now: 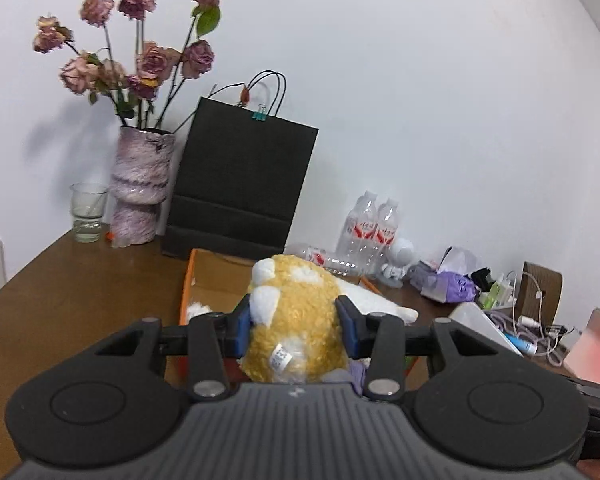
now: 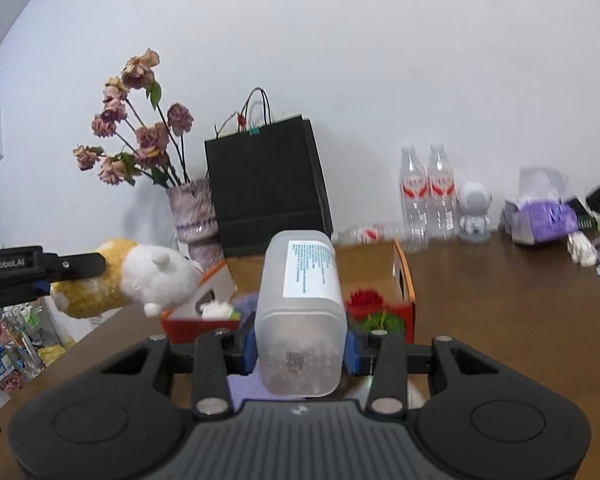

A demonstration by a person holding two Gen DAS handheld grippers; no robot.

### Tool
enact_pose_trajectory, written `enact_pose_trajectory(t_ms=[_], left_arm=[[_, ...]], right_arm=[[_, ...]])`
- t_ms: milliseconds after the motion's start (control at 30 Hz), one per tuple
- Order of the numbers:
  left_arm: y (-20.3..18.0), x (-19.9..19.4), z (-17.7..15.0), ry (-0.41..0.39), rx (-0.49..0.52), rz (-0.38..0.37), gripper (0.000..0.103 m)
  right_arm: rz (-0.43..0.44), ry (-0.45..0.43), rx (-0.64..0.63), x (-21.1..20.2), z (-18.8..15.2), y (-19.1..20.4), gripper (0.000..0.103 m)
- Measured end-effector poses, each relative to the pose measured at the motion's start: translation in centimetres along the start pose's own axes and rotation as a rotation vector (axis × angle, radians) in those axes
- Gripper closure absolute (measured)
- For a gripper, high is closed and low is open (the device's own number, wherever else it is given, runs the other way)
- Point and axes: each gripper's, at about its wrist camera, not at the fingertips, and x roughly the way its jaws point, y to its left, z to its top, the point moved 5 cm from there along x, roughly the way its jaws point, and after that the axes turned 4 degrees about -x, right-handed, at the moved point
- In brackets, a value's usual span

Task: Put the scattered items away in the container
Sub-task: 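Lower the plush toy and plastic bottle into the box and open both grippers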

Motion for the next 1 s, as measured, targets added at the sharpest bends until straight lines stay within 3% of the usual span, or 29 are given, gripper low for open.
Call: enact_pose_trajectory(t_ms=[267,667,1000], left_arm=[[1.1,9.0,1.7,0.037,-0.038,0.037,0.06],[4.9,20.4,1.0,0.148,-0.093,0.084,0.06],[6.3,23.8,-0.5,0.234,-0.073,0.144,0.059]], right_arm=[[-0.008,0.003,-0.016,8.5,4.4,-1.8,0.064],[0.031,0.169,-0.016,22.4,3.7,-3.8,0.064],[0.044,0.254,-0.055,25.8,2.2,-3.2,0.064]])
